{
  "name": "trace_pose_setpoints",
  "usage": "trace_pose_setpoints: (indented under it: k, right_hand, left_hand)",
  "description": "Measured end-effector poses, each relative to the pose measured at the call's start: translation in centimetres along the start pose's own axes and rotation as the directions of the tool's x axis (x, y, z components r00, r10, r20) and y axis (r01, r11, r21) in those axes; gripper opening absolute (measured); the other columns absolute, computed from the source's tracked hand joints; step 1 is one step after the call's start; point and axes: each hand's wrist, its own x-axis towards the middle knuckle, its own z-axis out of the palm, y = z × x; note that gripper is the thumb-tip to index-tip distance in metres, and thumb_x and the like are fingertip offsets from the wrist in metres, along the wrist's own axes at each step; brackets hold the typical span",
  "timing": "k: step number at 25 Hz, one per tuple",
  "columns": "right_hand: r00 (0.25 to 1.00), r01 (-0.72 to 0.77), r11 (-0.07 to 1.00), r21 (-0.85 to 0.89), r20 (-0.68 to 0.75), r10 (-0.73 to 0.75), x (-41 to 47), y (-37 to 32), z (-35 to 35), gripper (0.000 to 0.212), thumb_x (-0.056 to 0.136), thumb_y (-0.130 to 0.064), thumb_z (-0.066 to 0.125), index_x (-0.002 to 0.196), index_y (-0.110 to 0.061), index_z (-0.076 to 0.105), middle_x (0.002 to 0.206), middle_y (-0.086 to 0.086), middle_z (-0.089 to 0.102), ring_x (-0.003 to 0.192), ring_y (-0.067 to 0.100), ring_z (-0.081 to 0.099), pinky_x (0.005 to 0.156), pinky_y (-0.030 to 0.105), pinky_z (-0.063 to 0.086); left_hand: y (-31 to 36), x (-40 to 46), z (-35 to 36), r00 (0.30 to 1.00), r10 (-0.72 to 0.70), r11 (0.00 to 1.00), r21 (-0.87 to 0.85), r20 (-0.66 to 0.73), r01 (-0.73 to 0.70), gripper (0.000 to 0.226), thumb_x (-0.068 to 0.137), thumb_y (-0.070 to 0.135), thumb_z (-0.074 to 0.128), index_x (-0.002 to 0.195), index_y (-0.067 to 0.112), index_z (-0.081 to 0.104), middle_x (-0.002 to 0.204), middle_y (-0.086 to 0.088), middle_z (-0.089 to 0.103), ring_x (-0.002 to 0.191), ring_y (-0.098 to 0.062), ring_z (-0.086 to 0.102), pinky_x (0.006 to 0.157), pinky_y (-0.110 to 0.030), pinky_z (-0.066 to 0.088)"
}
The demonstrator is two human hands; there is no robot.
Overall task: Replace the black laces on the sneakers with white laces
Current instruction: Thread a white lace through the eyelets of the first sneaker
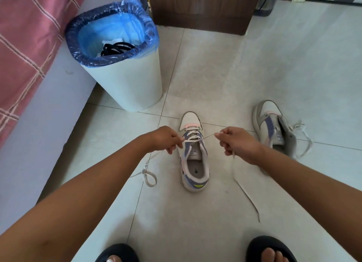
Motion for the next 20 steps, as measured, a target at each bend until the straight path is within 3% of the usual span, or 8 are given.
trace_pose_setpoints:
  k: [2,4,6,9,12,15,18,20]
  right_hand:
    - [1.000,-0.003,0.999,0.054,0.007,0.003,0.3,-0.1,-1.3,0.019,0.093,-0.023,0.058,0.079,-0.012,0.050,0.062,0.002,0.041,0.051,0.010,0.035,0.052,0.024,0.035]
    - [0.992,0.066,0.949,-0.310,-0.083,-0.096,0.5,-0.1,-2.4,0.017,0.093,-0.027,0.057,0.091,-0.011,0.059,0.076,0.002,0.052,0.066,0.014,0.049,0.061,0.025,0.039]
    - [0.926,0.237,0.634,-0.736,-0.025,-0.376,0.9,0.0,-2.1,0.026,0.093,-0.028,0.057,0.112,-0.011,0.062,0.106,0.004,0.059,0.099,0.019,0.056,0.082,0.025,0.039]
    - [0.775,0.561,0.385,-0.733,0.300,-0.557,0.7,-0.6,2.1,0.035,0.091,-0.027,0.060,0.122,-0.011,0.060,0.123,0.007,0.059,0.114,0.024,0.052,0.098,0.031,0.038]
    - [0.677,0.635,0.278,-0.721,0.346,-0.649,0.6,-1.6,6.2,0.022,0.093,-0.023,0.055,0.103,-0.008,0.066,0.102,0.007,0.066,0.094,0.026,0.058,0.076,0.037,0.047]
    - [0.804,0.514,0.547,-0.661,0.148,-0.577,1.5,-2.7,5.9,0.021,0.094,-0.019,0.050,0.092,-0.010,0.068,0.084,0.004,0.067,0.079,0.021,0.058,0.069,0.031,0.043]
    - [0.937,0.301,0.912,-0.279,-0.092,-0.337,2.9,-3.1,3.9,0.019,0.091,-0.012,0.054,0.082,-0.007,0.070,0.076,0.004,0.068,0.072,0.018,0.062,0.072,0.029,0.049]
    - [0.973,0.179,0.983,-0.032,-0.140,-0.182,3.3,-2.9,3.2,0.016,0.090,-0.009,0.056,0.084,-0.002,0.069,0.077,0.010,0.069,0.066,0.018,0.063,0.067,0.028,0.051]
  left_hand:
    - [-0.3,-0.5,-1.0,1.000,0.018,0.997,-0.069,-0.017,-0.019,0.029,0.095,0.031,0.053,0.080,0.010,0.066,0.060,0.000,0.058,0.060,-0.013,0.061,0.066,-0.021,0.043]
    - [-0.4,-1.4,-2.1,0.998,0.063,0.972,-0.227,-0.016,-0.065,0.028,0.095,0.028,0.053,0.081,0.008,0.066,0.060,0.001,0.062,0.063,-0.016,0.064,0.070,-0.022,0.050]
    - [-0.3,-2.4,-2.7,0.995,0.100,0.930,-0.356,-0.002,-0.094,0.026,0.096,0.026,0.052,0.083,0.007,0.065,0.062,-0.001,0.063,0.064,-0.018,0.064,0.073,-0.024,0.055]
    - [0.4,-3.6,-2.4,0.992,0.128,0.909,-0.401,0.013,-0.112,0.026,0.095,0.025,0.053,0.084,0.006,0.067,0.066,-0.004,0.065,0.065,-0.015,0.064,0.075,-0.028,0.057]
    - [0.4,-4.4,-2.1,0.990,0.137,0.923,-0.366,0.019,-0.121,0.023,0.093,0.024,0.056,0.084,0.007,0.069,0.067,-0.004,0.066,0.065,-0.014,0.064,0.069,-0.023,0.055]
    - [-1.3,-5.1,-2.6,0.996,0.086,0.938,-0.336,-0.012,-0.085,0.021,0.091,0.022,0.059,0.081,0.008,0.070,0.064,-0.004,0.064,0.062,-0.014,0.063,0.073,-0.026,0.057]
    - [-4.2,-5.8,-3.1,1.000,0.024,0.949,-0.314,-0.008,-0.025,0.020,0.092,0.020,0.058,0.082,0.008,0.070,0.066,-0.004,0.063,0.063,-0.015,0.062,0.081,-0.030,0.056]
    - [-6.2,-6.4,-3.3,1.000,-0.011,0.956,-0.292,0.009,0.013,0.019,0.093,0.019,0.056,0.085,0.009,0.069,0.069,-0.003,0.065,0.066,-0.016,0.064,0.084,-0.032,0.052]
